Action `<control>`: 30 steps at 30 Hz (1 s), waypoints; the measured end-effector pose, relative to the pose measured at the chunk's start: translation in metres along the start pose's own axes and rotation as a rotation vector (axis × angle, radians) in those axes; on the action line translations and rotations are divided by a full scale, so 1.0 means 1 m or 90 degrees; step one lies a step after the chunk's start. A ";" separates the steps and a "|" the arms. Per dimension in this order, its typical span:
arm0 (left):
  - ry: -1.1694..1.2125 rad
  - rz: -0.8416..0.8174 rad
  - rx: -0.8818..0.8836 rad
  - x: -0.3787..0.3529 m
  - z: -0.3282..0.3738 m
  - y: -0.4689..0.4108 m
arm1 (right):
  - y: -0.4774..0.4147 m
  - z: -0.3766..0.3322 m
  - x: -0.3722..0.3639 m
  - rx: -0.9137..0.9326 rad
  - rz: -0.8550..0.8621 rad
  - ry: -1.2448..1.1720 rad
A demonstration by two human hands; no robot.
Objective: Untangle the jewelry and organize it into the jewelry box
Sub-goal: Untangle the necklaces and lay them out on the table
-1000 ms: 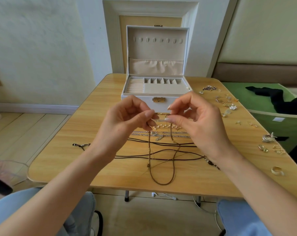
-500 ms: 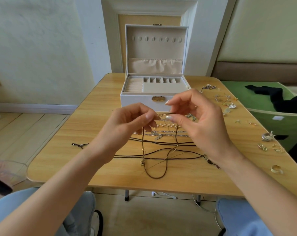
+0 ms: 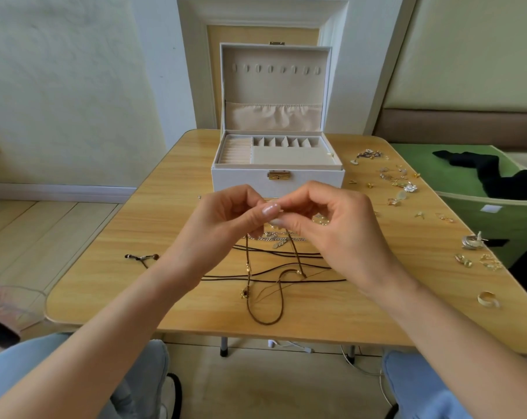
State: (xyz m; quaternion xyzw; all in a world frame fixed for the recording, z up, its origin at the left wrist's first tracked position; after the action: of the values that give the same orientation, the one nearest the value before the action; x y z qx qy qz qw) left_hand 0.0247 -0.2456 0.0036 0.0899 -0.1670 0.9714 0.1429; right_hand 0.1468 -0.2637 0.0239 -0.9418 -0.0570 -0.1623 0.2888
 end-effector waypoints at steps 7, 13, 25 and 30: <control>-0.039 -0.071 -0.028 -0.008 0.002 0.000 | -0.002 0.003 0.007 -0.050 -0.021 -0.035; 0.043 -0.192 -0.018 -0.033 0.003 0.007 | -0.003 0.000 0.007 -0.062 -0.020 -0.161; 0.007 -0.312 -0.006 -0.052 0.002 0.014 | -0.002 -0.013 0.000 -0.014 -0.068 -0.191; 0.014 -0.313 -0.012 -0.045 0.001 0.012 | -0.009 -0.006 0.029 -0.048 0.041 -0.303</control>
State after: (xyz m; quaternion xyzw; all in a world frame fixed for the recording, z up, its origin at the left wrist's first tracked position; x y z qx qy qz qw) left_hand 0.0637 -0.2685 -0.0090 0.1160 -0.1478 0.9067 0.3775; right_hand 0.1703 -0.2588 0.0432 -0.9649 -0.0876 0.0717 0.2369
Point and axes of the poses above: each hand's wrist, its own y-axis away from the middle knuckle, its own x-axis out of the back of the hand, z = x × y, the point moved 9 cm from there along -y, towards the middle knuckle, and after that the axes turned 2 degrees about -y, right-handed, at the moved point
